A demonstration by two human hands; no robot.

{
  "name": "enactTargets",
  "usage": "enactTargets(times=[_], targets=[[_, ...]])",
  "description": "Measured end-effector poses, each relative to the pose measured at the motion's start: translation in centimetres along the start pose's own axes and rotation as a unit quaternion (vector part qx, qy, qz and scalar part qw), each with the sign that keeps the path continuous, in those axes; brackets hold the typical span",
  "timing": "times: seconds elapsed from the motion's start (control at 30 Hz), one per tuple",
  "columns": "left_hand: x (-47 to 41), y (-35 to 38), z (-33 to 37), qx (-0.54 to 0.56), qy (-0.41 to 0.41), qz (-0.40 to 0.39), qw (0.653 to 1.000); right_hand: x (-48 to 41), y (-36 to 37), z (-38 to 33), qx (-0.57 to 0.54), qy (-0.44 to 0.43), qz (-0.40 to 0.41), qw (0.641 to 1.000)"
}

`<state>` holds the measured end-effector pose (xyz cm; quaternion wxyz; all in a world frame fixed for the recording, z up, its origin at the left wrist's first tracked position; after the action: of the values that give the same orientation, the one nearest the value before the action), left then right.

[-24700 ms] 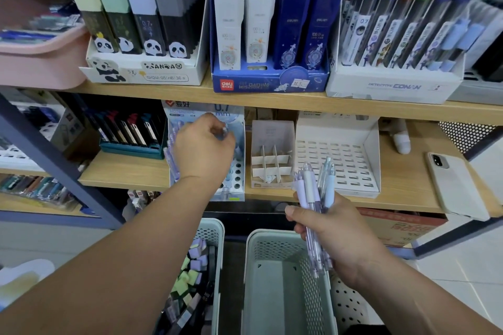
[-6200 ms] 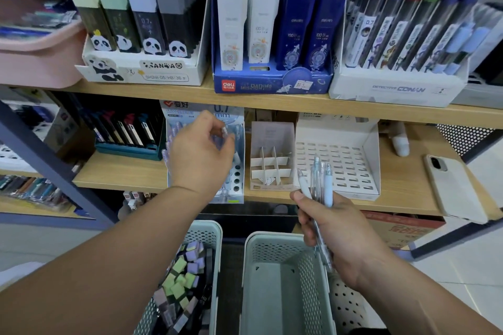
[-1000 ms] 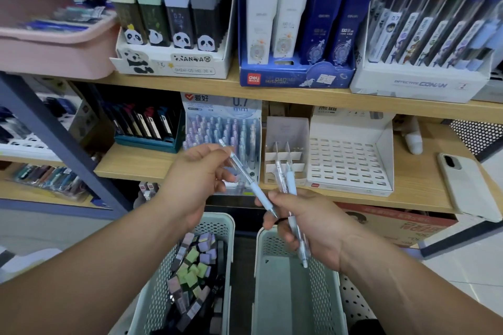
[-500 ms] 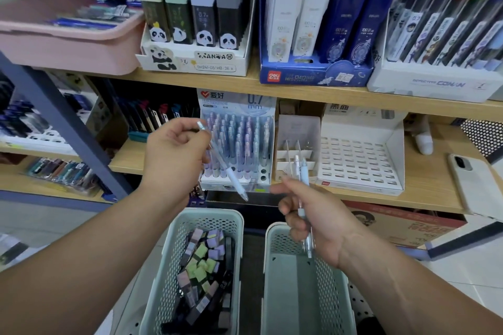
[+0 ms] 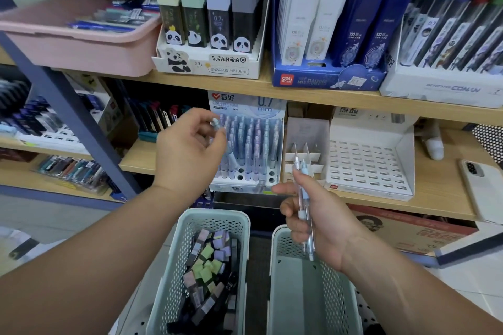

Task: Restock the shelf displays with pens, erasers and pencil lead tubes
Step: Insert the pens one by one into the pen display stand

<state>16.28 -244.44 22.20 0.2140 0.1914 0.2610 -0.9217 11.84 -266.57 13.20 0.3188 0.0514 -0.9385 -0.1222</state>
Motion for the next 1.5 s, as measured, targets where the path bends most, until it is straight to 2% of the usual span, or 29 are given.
enactTargets(times=[0.33,0.6,0.7,0.87,1.1,1.2,1.23,1.3,1.37,1.4,1.43,1.5], targets=[[-0.8,3.3,-0.5,-0.133,0.035,-0.052,0.989,0.1,-0.7,-0.4,-0.031,0.005,-0.016,0.999],[-1.8,3.5,-0.5,-0.154,-0.008,-0.045,0.987,0.1,-1.8,-1.1,-0.025,0.002,-0.004,1.0],[-1.5,3.9,-0.2,-0.171,0.026,-0.056,0.983,0.2,-1.8,-1.2,-0.014,0.003,-0.008,1.0],[-0.9,4.8,-0.4,-0.227,0.132,-0.046,0.964,0.4,-1.7,-1.2,-0.035,0.006,-0.027,0.999],[-0.8,5.2,-0.3,-0.264,0.149,-0.049,0.952,0.9,-0.4,-2.1,-0.13,0.008,-0.102,0.986],[-0.2,3.9,1.9,-0.212,0.158,-0.03,0.964,0.7,-0.3,-2.2,-0.126,-0.014,-0.096,0.987],[0.3,3.7,2.6,-0.166,0.137,-0.041,0.976,0.7,-0.2,-2.2,-0.113,-0.022,-0.088,0.989],[1.9,4.2,3.1,-0.028,-0.002,-0.122,0.992,0.5,0.2,-1.9,-0.068,-0.031,-0.078,0.994],[4.7,5.7,3.0,0.082,-0.148,-0.232,0.958,0.3,0.8,-1.4,-0.013,-0.039,-0.075,0.996],[5.9,6.2,3.0,0.101,-0.187,-0.268,0.94,0.2,1.1,-1.1,0.015,-0.048,-0.075,0.996],[6.8,6.4,2.9,0.118,-0.213,-0.283,0.928,0.2,1.4,-0.9,0.037,-0.06,-0.073,0.995],[7.4,6.1,2.2,0.144,-0.254,-0.263,0.92,0.2,2.0,-0.7,0.052,-0.082,-0.068,0.993]])
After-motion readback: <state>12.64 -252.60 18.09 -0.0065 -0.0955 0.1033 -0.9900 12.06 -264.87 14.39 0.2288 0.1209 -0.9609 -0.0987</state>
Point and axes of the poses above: each hand's wrist, its own x-axis away from the middle knuckle, its own y-axis out of the palm, z = x × y, the point moved 7 cm from there along -x, towards the middle knuckle, and after that the axes turned 2 degrees about -x, right-handed, at the moved point
